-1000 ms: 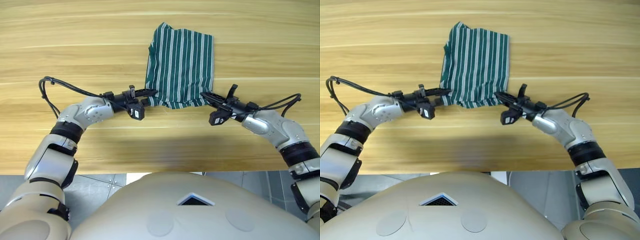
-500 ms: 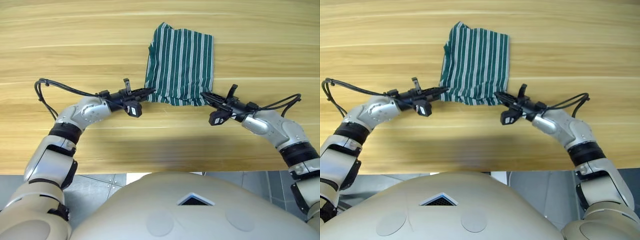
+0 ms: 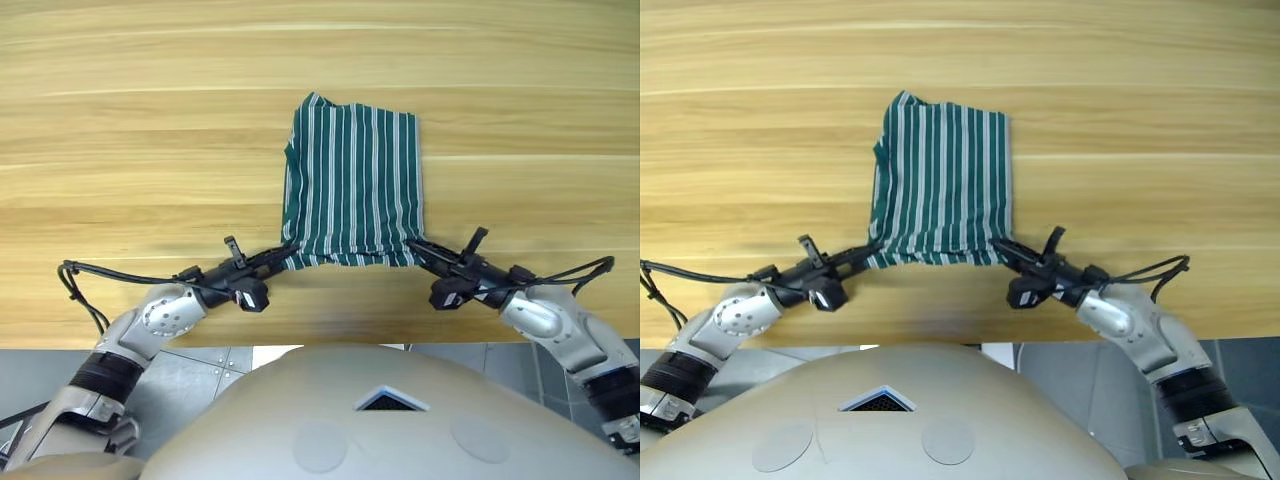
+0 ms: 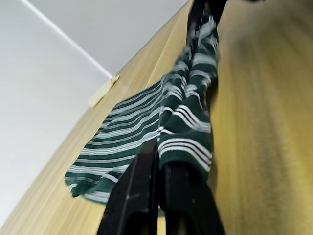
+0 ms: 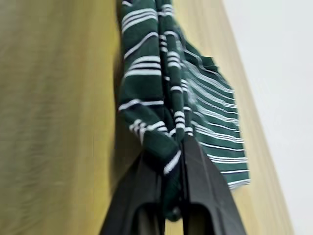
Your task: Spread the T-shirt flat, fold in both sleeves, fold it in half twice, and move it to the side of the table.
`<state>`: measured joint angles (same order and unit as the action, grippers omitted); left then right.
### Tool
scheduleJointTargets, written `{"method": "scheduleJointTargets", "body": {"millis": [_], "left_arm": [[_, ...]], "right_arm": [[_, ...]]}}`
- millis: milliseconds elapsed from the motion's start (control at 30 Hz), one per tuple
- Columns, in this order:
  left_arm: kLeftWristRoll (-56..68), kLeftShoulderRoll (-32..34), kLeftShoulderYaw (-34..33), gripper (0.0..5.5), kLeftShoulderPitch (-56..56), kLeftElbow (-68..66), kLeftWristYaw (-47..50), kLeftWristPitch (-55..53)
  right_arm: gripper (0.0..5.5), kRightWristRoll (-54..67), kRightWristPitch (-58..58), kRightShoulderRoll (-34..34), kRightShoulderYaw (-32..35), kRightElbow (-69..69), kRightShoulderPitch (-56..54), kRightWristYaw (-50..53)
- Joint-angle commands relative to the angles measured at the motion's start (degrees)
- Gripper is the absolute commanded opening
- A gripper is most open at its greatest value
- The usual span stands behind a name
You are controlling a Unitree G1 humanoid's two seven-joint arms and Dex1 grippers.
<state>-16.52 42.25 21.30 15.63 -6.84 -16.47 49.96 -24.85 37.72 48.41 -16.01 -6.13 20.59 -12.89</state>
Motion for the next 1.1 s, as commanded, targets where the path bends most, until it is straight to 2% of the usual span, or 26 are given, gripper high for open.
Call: {"method": "scheduleJointTargets", "body": {"millis": [33,200,400,733,1033,1067,1100], "left_arm": [[0.4,-3.4,-3.7,0.00,-4.0,-0.9,1.4,-3.8],[-5.2,-7.5,-4.3,0.00,-11.2,-3.0,2.3,-6.7],[-10.6,-10.8,-3.7,0.00,-23.0,-9.8,3.3,-8.2],[-13.3,-14.3,-2.6,0.00,-38.0,-26.4,6.2,-6.5],[-15.0,-18.1,0.1,0.00,-46.4,-43.1,9.8,-3.8],[-14.8,-18.6,0.3,0.00,-46.9,-44.8,9.6,-3.4],[-14.2,-19.1,0.3,0.00,-47.4,-46.5,9.2,-3.1]], "right_arm": [[0.19,2.7,-1.8,-2.3,3.4,0.0,-2.2,-0.2],[0.19,3.3,-3.2,-7.7,4.7,2.7,-9.0,0.7],[0.19,-1.5,-5.7,-12.4,5.4,10.8,-19.5,4.2],[0.19,-7.7,-6.0,-15.6,2.1,24.5,-32.8,6.1],[0.19,-10.0,-5.2,-18.6,-1.1,35.8,-41.1,8.3],[0.55,-10.4,-4.9,-19.0,-1.6,37.3,-41.9,8.9],[0.66,-10.6,-4.9,-19.6,-1.8,39.3,-43.1,9.8]]}}
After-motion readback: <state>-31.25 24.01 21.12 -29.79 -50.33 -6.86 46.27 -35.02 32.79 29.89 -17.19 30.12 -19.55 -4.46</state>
